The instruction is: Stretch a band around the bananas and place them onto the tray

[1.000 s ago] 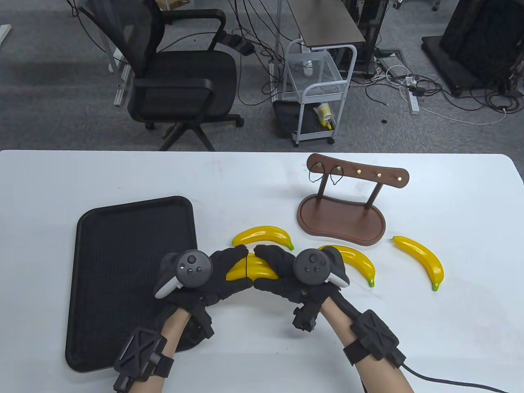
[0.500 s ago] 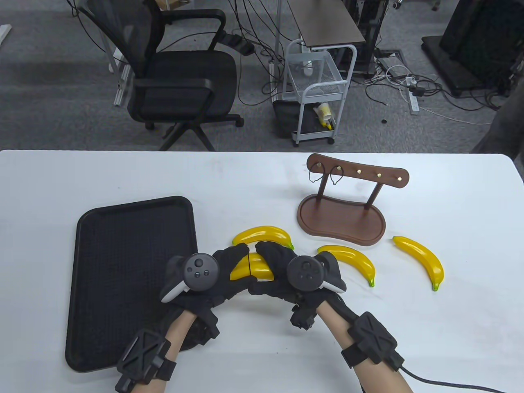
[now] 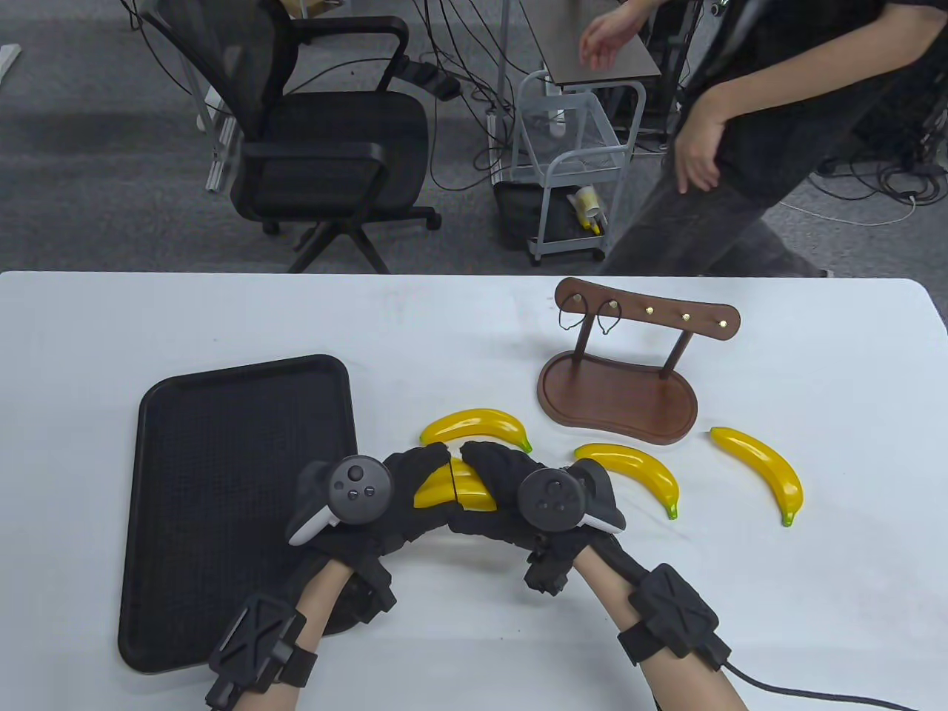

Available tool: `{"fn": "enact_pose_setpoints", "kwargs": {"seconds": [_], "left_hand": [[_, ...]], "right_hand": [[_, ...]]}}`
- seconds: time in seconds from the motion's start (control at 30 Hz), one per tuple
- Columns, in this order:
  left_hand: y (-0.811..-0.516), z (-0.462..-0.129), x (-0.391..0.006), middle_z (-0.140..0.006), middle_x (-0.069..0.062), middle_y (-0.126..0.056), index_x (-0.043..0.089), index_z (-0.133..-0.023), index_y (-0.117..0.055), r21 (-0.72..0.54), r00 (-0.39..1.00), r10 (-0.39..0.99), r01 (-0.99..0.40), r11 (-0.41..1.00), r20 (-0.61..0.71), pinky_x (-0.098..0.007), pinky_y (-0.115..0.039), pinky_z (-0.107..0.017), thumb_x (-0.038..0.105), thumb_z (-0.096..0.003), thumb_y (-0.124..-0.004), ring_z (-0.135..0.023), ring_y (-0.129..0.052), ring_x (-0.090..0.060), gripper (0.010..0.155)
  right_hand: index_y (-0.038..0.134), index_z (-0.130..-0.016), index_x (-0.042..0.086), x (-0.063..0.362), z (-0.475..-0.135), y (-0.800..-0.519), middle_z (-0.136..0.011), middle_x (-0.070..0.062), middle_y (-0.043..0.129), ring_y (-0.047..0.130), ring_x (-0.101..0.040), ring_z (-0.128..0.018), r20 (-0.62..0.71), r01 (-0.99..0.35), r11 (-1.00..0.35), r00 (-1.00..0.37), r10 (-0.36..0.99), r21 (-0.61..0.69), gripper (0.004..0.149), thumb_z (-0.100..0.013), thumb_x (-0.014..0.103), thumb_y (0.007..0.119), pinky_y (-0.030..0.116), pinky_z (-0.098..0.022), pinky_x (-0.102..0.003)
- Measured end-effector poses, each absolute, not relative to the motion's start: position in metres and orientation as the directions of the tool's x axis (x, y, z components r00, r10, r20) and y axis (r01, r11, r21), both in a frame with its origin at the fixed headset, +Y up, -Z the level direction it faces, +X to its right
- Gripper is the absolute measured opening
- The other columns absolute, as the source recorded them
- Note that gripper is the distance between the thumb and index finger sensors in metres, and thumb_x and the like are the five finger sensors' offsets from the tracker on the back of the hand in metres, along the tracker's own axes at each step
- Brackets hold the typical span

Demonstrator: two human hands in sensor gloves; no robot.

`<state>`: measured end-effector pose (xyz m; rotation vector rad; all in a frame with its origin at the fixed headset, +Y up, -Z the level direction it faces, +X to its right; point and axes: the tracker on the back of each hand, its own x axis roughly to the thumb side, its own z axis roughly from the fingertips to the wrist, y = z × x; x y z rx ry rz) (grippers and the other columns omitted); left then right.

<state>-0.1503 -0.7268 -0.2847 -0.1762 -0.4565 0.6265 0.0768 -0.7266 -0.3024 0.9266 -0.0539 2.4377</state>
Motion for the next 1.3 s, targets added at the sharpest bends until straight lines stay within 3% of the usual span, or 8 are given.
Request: {"fn": "enact_pose_setpoints", "kwargs": {"seconds": [0.17, 0.43, 0.93, 1.3], "left_hand": [[-0.729, -0.287, -0.154, -0.120, -0.004, -0.063, 0.025, -0.115, -0.048, -0.313, 0.705, 0.612, -0.527, 0.790, 0.359, -0.052, -0.056, -0.083, 0.062, -0.0491, -0.082, -0.105, -0.073, -0.032, 0.082], [-0.733, -0.290, -0.158, -0.118, -0.006, -0.066, 0.023, -0.115, -0.049, -0.333, 0.690, 0.649, -0.560, 0.759, 0.321, -0.052, -0.059, -0.081, 0.064, -0.0509, -0.079, -0.103, -0.076, -0.032, 0.082], [-0.739, -0.295, -0.166, -0.112, -0.016, -0.073, 0.013, -0.114, -0.053, -0.416, 0.587, 0.791, -0.685, 0.598, 0.171, -0.053, -0.070, -0.071, 0.067, -0.0553, -0.070, -0.090, -0.089, -0.036, 0.082], [-0.744, -0.296, -0.164, -0.113, -0.017, -0.072, 0.012, -0.115, -0.052, -0.472, 0.543, 0.829, -0.701, 0.535, 0.133, -0.053, -0.072, -0.069, 0.065, -0.0575, -0.065, -0.090, -0.089, -0.039, 0.079]], "right_hand": [[0.052, -0.110, 0.005, 0.081, -0.307, -0.731, -0.108, -0.022, 0.066, 0.080, -0.045, -0.086, 0.615, -0.520, -0.826, -0.584, 0.530, 0.218, 0.088, -0.047, 0.063, 0.074, 0.074, -0.055, -0.058], [0.048, -0.111, 0.010, 0.083, -0.309, -0.733, -0.111, -0.018, 0.061, 0.076, -0.043, -0.091, 0.605, -0.521, -0.827, -0.595, 0.529, 0.212, 0.085, -0.047, 0.057, 0.077, 0.075, -0.058, -0.055], [0.041, -0.110, 0.014, 0.078, -0.298, -0.719, -0.111, -0.012, 0.056, 0.071, -0.036, -0.096, 0.665, -0.460, -0.887, -0.676, 0.317, -0.046, 0.077, -0.050, 0.034, 0.085, 0.071, -0.065, -0.049], [0.051, -0.106, 0.016, 0.080, -0.297, -0.717, -0.105, -0.008, 0.069, 0.080, -0.031, -0.090, 0.662, -0.458, -0.882, -0.697, 0.277, -0.113, 0.071, -0.048, 0.031, 0.089, 0.076, -0.061, -0.045]]}}
